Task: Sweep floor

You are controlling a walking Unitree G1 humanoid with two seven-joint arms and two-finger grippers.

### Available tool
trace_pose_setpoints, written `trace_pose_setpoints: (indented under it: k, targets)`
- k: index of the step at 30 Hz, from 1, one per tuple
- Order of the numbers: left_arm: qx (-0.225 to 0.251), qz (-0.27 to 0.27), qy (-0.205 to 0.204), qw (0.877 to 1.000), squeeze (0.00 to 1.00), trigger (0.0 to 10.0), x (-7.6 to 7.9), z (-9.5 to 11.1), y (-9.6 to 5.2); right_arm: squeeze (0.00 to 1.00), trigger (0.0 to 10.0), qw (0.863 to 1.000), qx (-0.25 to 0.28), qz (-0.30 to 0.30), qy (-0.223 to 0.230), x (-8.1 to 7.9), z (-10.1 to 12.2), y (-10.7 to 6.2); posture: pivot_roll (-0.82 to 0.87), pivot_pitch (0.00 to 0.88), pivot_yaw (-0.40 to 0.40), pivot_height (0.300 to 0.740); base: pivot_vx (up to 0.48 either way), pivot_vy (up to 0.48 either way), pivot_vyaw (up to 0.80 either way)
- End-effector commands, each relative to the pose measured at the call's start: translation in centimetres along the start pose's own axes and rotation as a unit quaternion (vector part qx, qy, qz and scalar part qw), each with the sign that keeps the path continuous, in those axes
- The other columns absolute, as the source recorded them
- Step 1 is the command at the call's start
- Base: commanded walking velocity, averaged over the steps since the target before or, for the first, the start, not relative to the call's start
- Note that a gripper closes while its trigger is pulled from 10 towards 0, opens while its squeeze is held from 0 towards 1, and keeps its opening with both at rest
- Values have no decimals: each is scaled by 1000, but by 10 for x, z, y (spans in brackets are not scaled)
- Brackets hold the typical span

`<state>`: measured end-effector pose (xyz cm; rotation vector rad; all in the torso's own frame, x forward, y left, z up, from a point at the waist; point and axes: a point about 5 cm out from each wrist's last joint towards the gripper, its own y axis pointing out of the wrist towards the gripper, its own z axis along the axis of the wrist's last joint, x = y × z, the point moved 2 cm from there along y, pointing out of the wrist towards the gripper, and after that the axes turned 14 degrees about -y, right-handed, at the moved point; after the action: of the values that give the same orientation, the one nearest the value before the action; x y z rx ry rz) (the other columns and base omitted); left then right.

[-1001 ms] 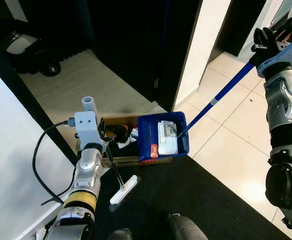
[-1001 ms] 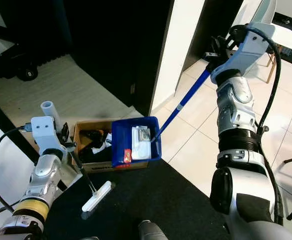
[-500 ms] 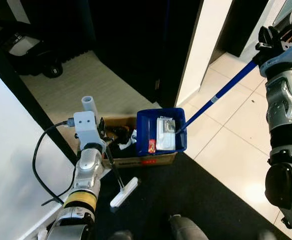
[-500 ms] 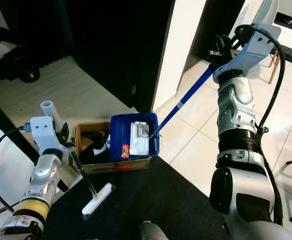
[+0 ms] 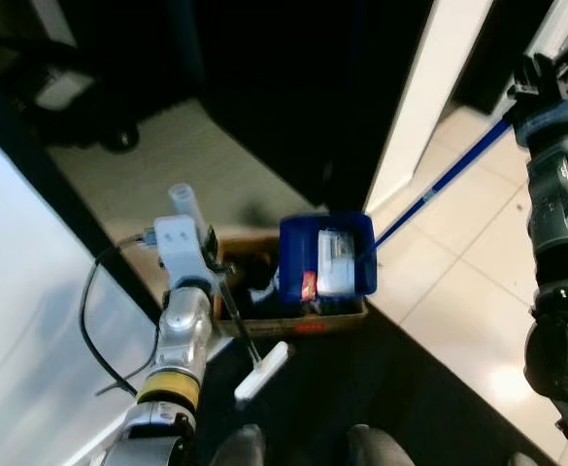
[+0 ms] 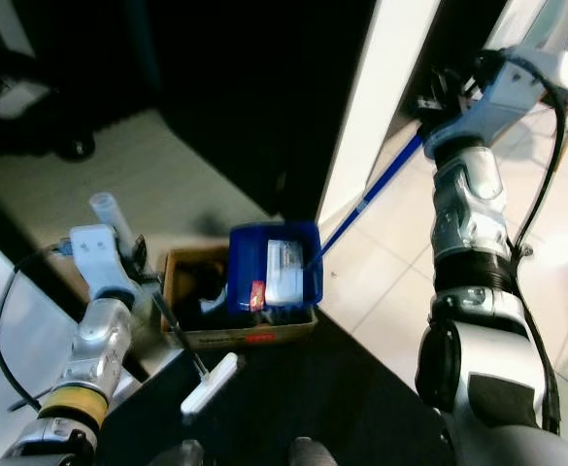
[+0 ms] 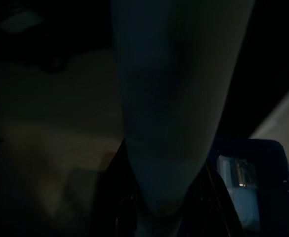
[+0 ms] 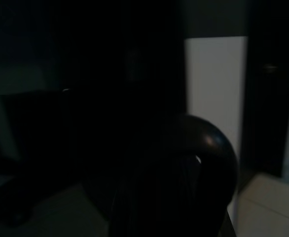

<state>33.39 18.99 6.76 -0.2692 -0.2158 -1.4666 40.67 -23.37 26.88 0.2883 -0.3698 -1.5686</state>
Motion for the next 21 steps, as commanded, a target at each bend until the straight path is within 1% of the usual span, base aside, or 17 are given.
trace_pose_setpoints:
  k: [1, 5, 14, 17, 21]
  targets:
    - [12, -1, 7, 1000, 0, 10000, -1, 4, 0, 0, 10000, 999, 31, -12, 12, 6, 14, 4, 10, 56, -43, 740, 0, 0, 0]
    - [19, 1, 3, 1000, 0, 10000, -1, 5, -1, 0, 10000, 999, 31, -8, 11, 5, 15, 5, 8, 57, -48, 740, 0, 0, 0]
    - [17, 2, 7, 1000, 0, 10000, -1, 2, -3, 0, 10000, 999, 31, -3, 7, 5, 15, 5, 3, 61, -53, 740, 0, 0, 0]
    - [17, -6, 14, 1000, 0, 10000, 2, 2, -3, 0, 10000, 1000, 29, -3, -4, 6, 15, 5, 2, 64, -53, 740, 0, 0, 0]
    - [14, -20, 25, 999, 0, 10000, 6, 0, -5, 0, 10000, 1000, 26, -5, -7, 9, 13, 4, -1, 73, -51, 740, 0, -427, 0]
